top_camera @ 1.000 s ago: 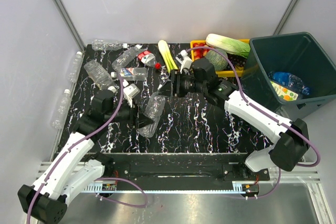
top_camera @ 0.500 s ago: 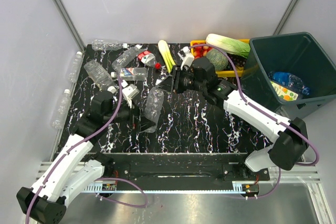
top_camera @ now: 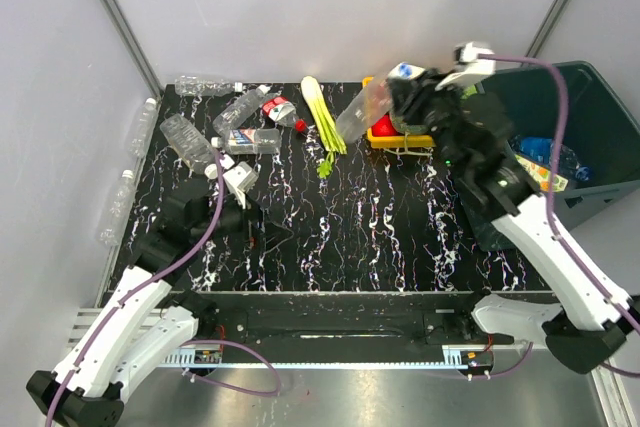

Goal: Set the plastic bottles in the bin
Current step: Place the plastic bottle in the trash bin.

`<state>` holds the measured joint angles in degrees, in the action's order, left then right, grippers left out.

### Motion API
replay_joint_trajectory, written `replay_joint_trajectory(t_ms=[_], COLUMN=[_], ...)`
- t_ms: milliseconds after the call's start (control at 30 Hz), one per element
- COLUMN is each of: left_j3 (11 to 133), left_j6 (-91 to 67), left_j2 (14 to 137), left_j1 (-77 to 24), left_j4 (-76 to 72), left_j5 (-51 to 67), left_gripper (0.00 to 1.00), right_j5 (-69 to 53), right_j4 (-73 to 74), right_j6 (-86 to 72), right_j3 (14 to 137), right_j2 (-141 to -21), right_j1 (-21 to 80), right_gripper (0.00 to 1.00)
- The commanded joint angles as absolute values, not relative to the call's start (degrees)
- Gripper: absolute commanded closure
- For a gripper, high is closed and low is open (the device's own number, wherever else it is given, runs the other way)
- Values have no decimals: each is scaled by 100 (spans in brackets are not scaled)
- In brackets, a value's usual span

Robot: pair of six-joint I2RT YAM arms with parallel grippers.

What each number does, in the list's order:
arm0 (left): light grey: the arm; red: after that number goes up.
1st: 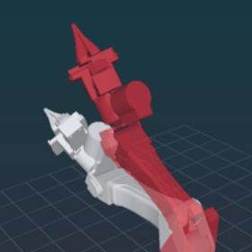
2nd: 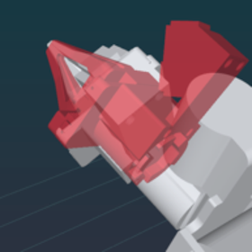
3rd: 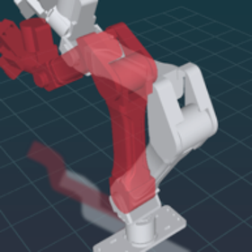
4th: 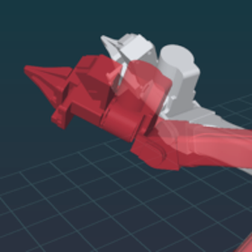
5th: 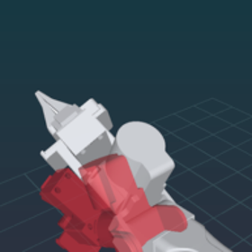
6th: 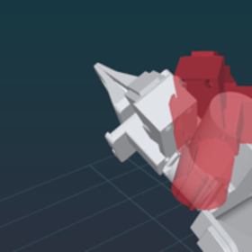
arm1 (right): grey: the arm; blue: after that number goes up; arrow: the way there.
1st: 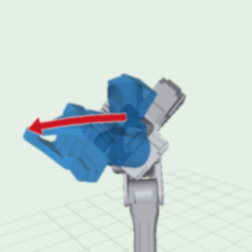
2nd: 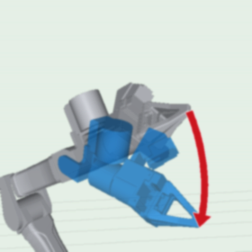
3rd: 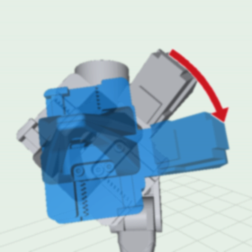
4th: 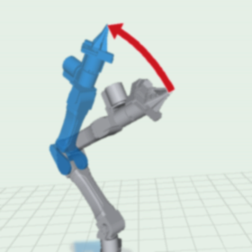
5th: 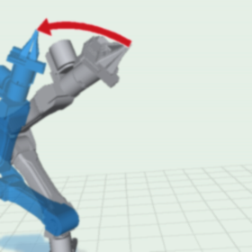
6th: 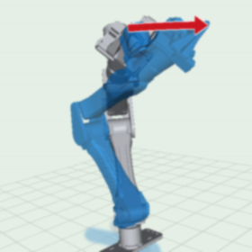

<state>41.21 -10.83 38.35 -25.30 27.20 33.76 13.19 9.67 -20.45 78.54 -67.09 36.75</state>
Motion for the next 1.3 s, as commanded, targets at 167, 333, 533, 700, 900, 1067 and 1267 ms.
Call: replay_joint_trajectory(t_ms=[167,333,533,700,900,1067,1267], left_j3=[4157,4218,4175,4201,4210,4236,4271], left_j6=[-1090,-1081,-1107,-1099,-1099,-1099,-1125], left_j2=[3691,3832,3797,3876,3850,3885,3911], left_j1=[-2593,-2593,-2602,-2610,-2610,-2610,-2602], left_j4=[2584,2751,2725,2795,2909,2962,3058], left_j5=[2813,2418,2374,2224,1653,1372,880], left_gripper=[1,1,1,1,1,1,1], right_j5=[4639,5070,5449,5589,5924,5678,5152], right_j4=[-377,-931,-738,-554,-545,234,1448], right_j6=[1544,2977,3506,3655,3754,3069,2006], right_j3=[8877,8561,8298,7937,7664,7848,8393], right_j2=[-6065,-6038,-6187,-6249,-6407,-6425,-6644], right_j1=[3314,2928,2514,2312,2101,2101,2109], right_gripper=[93,99,100,78,1,1,1])
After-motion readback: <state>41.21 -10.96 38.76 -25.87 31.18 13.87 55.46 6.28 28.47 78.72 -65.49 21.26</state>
